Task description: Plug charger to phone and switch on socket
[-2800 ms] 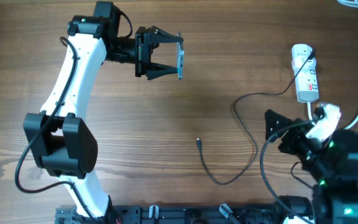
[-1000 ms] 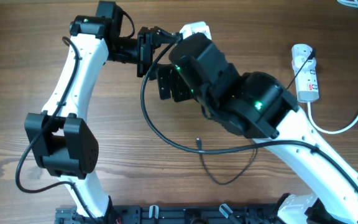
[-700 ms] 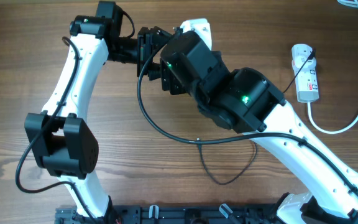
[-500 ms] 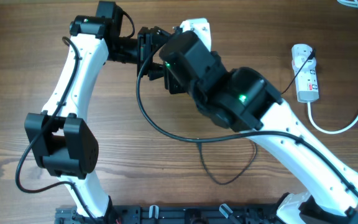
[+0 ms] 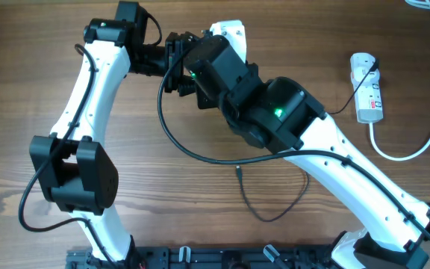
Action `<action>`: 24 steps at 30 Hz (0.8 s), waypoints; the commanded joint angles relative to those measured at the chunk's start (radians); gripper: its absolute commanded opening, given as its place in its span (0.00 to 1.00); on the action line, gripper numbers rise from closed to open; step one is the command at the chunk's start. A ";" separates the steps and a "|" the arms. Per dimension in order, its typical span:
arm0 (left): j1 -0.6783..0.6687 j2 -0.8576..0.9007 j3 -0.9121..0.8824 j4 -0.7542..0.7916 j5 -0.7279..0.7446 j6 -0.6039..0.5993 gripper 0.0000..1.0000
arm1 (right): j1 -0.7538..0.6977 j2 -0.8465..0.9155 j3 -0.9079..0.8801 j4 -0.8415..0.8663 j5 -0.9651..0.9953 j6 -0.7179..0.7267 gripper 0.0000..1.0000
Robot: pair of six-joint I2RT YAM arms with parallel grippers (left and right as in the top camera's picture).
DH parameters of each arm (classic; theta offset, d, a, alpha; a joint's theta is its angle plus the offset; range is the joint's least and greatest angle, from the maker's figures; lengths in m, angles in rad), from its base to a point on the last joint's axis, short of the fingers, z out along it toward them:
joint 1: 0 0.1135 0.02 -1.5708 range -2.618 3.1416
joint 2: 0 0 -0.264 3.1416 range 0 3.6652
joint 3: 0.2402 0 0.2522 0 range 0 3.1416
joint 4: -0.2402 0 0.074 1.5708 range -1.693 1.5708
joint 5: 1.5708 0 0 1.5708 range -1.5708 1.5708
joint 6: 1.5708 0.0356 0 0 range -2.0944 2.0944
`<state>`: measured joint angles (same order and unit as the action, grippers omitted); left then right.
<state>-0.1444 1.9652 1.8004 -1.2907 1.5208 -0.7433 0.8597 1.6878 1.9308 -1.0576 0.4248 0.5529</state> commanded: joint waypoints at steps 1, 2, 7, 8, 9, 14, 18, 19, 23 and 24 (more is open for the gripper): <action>-0.005 -0.037 0.019 0.000 0.056 -0.006 0.60 | 0.003 0.005 0.021 0.002 0.028 -0.001 0.37; -0.005 -0.037 0.019 0.000 0.056 -0.006 0.60 | 0.003 0.005 0.021 0.002 0.028 0.000 0.36; -0.005 -0.037 0.019 -0.001 0.056 -0.006 0.60 | 0.003 0.005 0.021 0.003 0.028 0.000 0.34; -0.005 -0.037 0.019 -0.001 0.056 -0.006 0.60 | 0.003 0.005 0.021 0.003 0.028 0.000 0.34; -0.005 -0.037 0.019 -0.001 0.056 -0.006 0.60 | 0.003 0.005 0.021 0.003 0.029 0.000 0.34; -0.005 -0.037 0.019 -0.001 0.056 -0.006 0.60 | 0.003 0.010 0.021 0.003 0.032 -0.001 0.29; -0.005 -0.037 0.019 -0.001 0.056 -0.006 0.61 | 0.003 0.010 0.021 0.003 0.032 0.000 0.23; -0.005 -0.037 0.019 -0.001 0.056 -0.006 0.60 | 0.003 0.010 0.021 0.003 0.032 0.000 0.23; -0.005 -0.037 0.019 -0.001 0.056 -0.006 0.61 | 0.003 0.010 0.021 0.003 0.032 0.000 0.18; -0.005 -0.037 0.019 -0.001 0.056 -0.006 0.61 | 0.003 0.010 0.021 0.003 0.032 0.000 0.17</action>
<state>-0.1440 1.9652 1.8004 -1.2911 1.5211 -0.7441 0.8597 1.6878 1.9308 -1.0580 0.4385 0.5529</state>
